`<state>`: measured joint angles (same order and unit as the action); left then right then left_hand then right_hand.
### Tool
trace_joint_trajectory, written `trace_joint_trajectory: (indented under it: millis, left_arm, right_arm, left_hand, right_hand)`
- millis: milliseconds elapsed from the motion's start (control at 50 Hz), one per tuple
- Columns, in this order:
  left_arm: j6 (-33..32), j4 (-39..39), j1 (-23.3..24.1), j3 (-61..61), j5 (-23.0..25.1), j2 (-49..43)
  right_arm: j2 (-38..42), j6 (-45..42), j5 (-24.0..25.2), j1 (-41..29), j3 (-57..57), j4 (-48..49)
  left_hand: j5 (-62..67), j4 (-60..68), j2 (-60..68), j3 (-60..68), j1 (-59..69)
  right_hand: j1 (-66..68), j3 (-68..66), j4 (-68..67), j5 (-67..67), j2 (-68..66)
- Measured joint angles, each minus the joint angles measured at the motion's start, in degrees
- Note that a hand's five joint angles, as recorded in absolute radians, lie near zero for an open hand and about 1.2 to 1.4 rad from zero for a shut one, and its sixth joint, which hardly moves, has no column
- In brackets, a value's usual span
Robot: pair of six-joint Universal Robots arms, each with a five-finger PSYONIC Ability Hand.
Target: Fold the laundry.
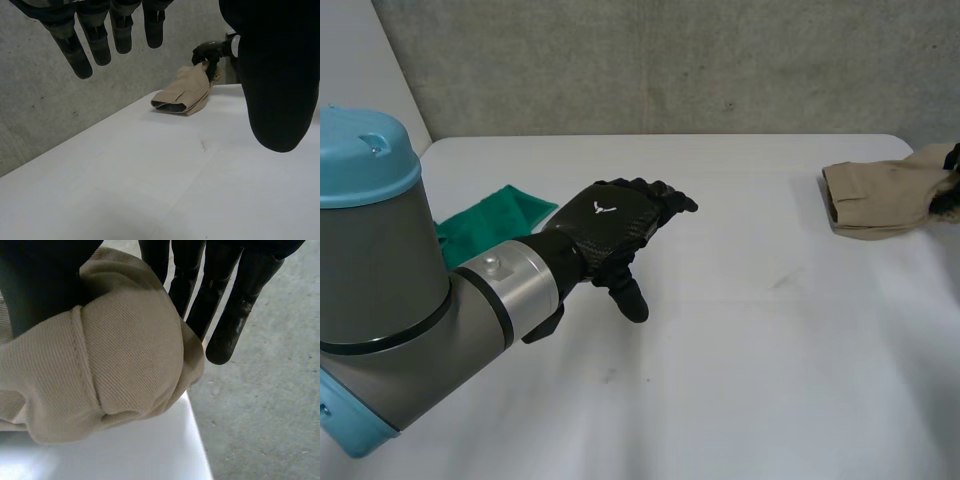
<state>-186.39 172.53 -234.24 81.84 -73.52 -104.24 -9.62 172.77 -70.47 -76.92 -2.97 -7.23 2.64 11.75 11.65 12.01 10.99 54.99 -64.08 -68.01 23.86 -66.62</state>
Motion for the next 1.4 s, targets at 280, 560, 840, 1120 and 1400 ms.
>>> trace_joint_trajectory:
  millis: [280, 560, 840, 1120, 1400]
  left_arm:
    - [0.06, 0.0, -0.02, 0.24, -0.1, 0.09]
    - [0.02, 0.09, -2.09, -0.09, -0.13, 2.44]
    - [-0.95, 8.56, -11.36, 1.65, -3.97, 8.43]
    - [-17.07, 20.23, -33.63, -3.62, -3.26, -11.42]
    - [-39.33, 19.52, -43.84, -22.12, -3.34, -38.96]
  right_arm:
    - [0.31, -7.45, -1.74, 1.22, -0.22, 2.57]
    - [-16.98, -25.38, -11.12, -3.02, -6.32, -6.21]
    - [-39.18, -21.08, -11.75, -28.52, -28.43, -5.98]
    - [-55.67, -15.58, -1.23, -43.04, -72.2, 3.9]
    - [-64.63, -19.16, -0.7, -41.06, -94.23, 11.29]
  left_hand:
    - [0.0, 0.0, 0.0, 0.0, 0.0]
    - [0.0, 0.0, 0.0, 0.0, 0.0]
    - [0.0, 0.0, 0.0, 0.0, 0.0]
    - [-0.13, 0.0, -0.09, -0.01, 0.0]
    - [1.68, 1.96, 2.33, 2.17, 2.99]
  right_hand:
    - [-43.01, 50.38, 53.37, -19.91, 52.34]
    - [-43.41, 51.83, 54.68, -19.93, 53.99]
    - [-43.41, 51.84, 54.68, -19.93, 53.99]
    - [-43.41, 51.84, 54.68, -20.01, 53.99]
    - [-43.41, 51.84, 54.68, -20.01, 53.99]
